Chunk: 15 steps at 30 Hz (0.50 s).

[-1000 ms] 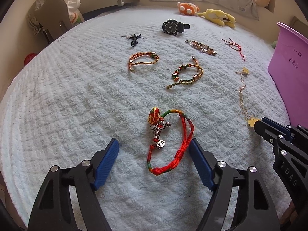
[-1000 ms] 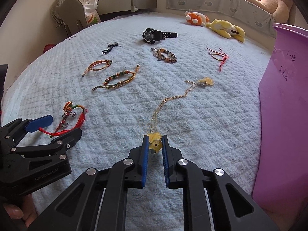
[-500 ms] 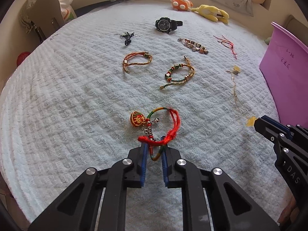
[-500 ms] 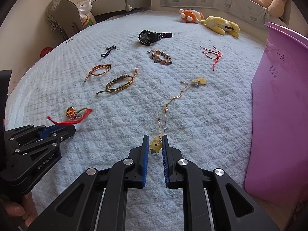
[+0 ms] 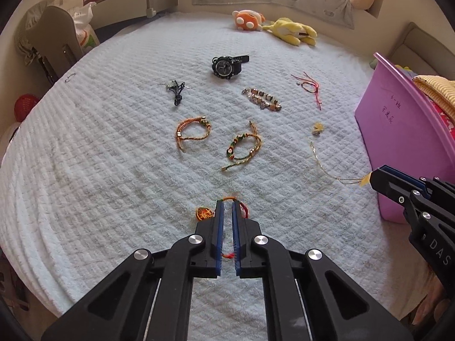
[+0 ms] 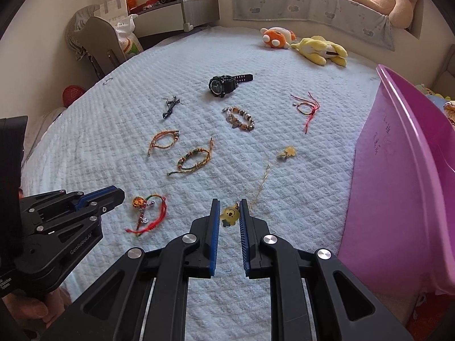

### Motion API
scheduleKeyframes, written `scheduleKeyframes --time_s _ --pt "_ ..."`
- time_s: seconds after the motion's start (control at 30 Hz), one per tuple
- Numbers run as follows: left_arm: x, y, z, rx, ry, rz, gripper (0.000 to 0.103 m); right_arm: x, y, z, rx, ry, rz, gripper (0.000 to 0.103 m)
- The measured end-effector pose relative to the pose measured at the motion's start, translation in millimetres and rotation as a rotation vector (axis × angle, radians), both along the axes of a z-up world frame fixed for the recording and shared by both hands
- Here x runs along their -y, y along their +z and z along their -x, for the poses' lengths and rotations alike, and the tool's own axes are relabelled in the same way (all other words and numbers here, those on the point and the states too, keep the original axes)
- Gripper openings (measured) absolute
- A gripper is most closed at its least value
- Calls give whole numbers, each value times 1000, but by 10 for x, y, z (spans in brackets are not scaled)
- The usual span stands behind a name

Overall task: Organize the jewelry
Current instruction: 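Lower the left gripper onto the red string bracelet and grasp it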

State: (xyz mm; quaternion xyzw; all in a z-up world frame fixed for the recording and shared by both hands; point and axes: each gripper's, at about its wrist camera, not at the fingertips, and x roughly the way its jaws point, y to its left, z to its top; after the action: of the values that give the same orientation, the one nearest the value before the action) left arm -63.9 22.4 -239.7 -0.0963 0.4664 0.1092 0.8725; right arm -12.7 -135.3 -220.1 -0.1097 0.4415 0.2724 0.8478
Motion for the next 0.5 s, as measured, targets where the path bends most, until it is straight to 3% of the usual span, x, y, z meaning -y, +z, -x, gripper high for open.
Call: scheduleKeyframes --time_s 0.3,0.5 --pt "-105 593 22 28 -57 1 7 45 513 52 -19 -56 -20 13" --pt "-140 543 91 8 -86 -24 7 89 509 100 -24 -84 -26 13"
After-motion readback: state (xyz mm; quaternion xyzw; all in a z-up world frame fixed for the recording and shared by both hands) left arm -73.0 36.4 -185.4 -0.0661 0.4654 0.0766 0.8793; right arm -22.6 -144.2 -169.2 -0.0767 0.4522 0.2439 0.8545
